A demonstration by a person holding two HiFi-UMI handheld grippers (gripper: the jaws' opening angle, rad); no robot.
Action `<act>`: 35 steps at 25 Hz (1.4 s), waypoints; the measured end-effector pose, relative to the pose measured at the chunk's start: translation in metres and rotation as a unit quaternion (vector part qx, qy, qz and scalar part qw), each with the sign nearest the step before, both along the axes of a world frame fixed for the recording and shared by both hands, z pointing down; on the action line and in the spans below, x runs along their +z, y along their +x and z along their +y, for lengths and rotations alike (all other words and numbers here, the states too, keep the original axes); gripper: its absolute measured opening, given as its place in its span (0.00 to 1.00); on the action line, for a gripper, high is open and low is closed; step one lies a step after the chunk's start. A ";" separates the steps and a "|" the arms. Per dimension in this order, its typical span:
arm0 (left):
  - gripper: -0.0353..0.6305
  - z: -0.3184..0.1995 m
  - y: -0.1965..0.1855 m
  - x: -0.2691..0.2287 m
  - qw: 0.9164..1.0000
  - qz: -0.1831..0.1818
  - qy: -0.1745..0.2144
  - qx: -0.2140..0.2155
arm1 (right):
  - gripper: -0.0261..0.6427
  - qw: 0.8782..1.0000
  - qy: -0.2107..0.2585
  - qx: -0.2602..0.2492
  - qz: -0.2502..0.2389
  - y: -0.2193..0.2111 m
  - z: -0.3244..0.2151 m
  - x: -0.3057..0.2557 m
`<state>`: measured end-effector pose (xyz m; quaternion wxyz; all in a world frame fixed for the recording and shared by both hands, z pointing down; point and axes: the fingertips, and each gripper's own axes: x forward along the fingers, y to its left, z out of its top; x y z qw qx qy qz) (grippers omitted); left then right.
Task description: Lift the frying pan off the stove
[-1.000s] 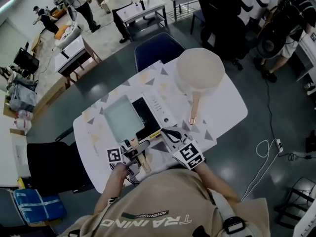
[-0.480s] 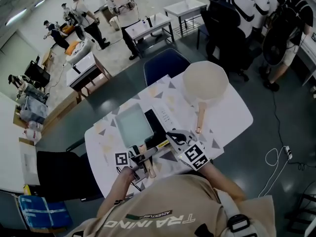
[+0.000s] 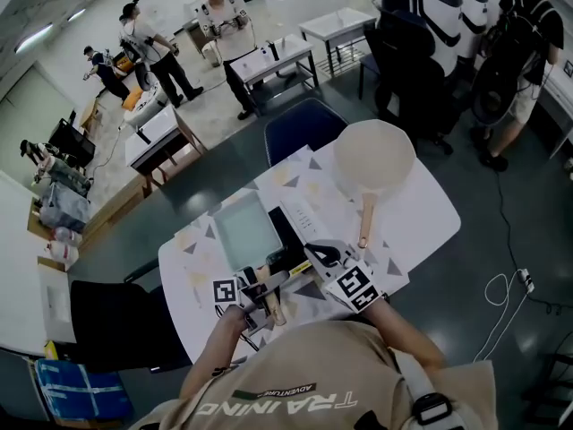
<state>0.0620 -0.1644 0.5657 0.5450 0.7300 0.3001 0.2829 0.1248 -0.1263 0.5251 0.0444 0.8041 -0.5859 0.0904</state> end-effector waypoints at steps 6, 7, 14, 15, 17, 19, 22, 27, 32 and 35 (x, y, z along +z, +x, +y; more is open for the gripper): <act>0.26 0.002 0.002 0.001 1.000 0.004 -0.002 0.002 | 0.03 1.000 -0.007 0.000 -0.001 -0.003 0.004 0.003; 0.26 0.002 0.001 0.001 1.000 0.005 -0.004 0.002 | 0.03 1.000 -0.008 0.000 -0.002 -0.004 0.004 0.004; 0.27 0.002 -0.002 -0.003 1.000 0.009 -0.013 0.006 | 0.03 1.000 -0.007 -0.005 0.000 -0.011 -0.001 0.003; 0.27 0.002 -0.003 -0.003 1.000 0.010 -0.014 0.007 | 0.03 1.000 -0.007 -0.005 0.000 -0.012 -0.002 0.003; 0.27 0.001 -0.004 -0.002 1.000 0.006 -0.017 0.005 | 0.03 1.000 -0.008 -0.005 0.000 -0.013 -0.003 0.004; 0.27 0.000 -0.005 0.000 1.000 0.002 -0.017 0.005 | 0.03 1.000 -0.007 -0.004 0.001 -0.013 -0.003 0.004; 0.27 -0.004 -0.004 0.002 1.000 0.004 -0.014 0.005 | 0.03 1.000 -0.005 -0.001 0.006 -0.012 -0.003 0.001; 0.27 -0.004 -0.004 0.000 1.000 0.003 -0.015 0.006 | 0.03 1.000 -0.007 0.004 0.008 -0.014 -0.002 -0.002; 0.27 -0.008 -0.001 0.004 1.000 0.008 -0.015 0.005 | 0.03 1.000 -0.010 0.003 0.012 -0.018 -0.004 0.002; 0.27 -0.008 0.001 0.003 1.000 0.013 -0.016 0.008 | 0.03 1.000 -0.006 0.005 0.010 -0.018 -0.004 0.001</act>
